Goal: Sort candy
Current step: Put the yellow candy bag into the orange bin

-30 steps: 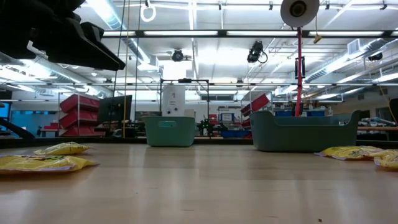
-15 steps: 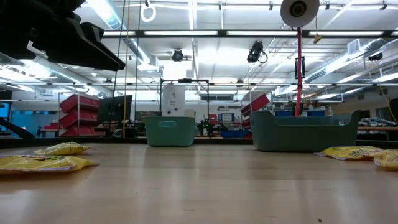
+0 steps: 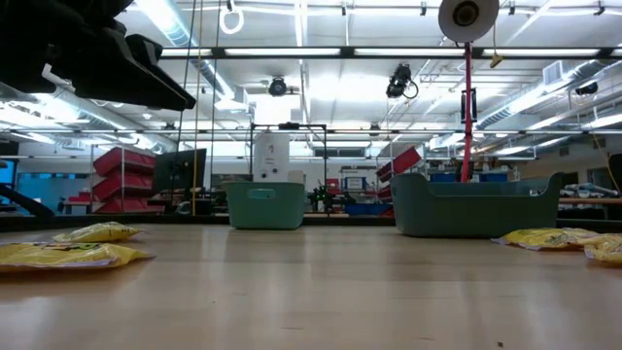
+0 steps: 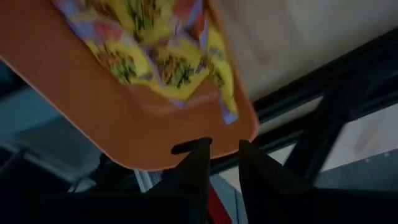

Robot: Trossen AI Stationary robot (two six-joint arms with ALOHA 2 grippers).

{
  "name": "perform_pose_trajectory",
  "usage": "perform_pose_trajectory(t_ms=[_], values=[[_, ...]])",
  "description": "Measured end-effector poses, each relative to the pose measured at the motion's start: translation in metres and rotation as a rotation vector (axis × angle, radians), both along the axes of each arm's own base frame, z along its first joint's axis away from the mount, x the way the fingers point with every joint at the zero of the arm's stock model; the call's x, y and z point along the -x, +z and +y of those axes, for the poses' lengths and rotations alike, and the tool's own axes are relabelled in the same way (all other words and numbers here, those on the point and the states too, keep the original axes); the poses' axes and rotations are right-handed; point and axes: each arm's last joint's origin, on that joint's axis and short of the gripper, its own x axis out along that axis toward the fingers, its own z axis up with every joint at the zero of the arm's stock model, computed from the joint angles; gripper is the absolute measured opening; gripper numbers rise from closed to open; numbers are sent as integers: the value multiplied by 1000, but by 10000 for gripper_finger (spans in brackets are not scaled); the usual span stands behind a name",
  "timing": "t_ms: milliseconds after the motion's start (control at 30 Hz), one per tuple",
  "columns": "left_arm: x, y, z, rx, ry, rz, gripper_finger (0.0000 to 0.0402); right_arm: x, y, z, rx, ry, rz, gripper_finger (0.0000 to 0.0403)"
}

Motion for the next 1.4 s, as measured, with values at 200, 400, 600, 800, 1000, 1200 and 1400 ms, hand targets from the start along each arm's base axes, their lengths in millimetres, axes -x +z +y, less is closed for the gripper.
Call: perform_pose_trajectory(t_ms=[200,400,600,800,1000,1200,1400], values=[[0,0,0,1,-1,-4,147,-16,25,-17,107,8,-123,70],[0,1,0,2,-1,-5,147,-40,22,-48,220,107,-246,69],[0,0,0,-1,-1,-1,147,-78,2,-76,350,310,-302,69],[0,0,0,-2,-1,0,147,-112,-37,-95,393,427,-183,71],[0,0,0,-14,-5,7,147,-132,-72,-99,367,486,-112,96],[0,0,0,-34,-13,13,147,-142,-89,-95,352,510,-145,130],[0,-1,0,-36,-11,17,147,-146,-92,-94,360,484,-182,153]])
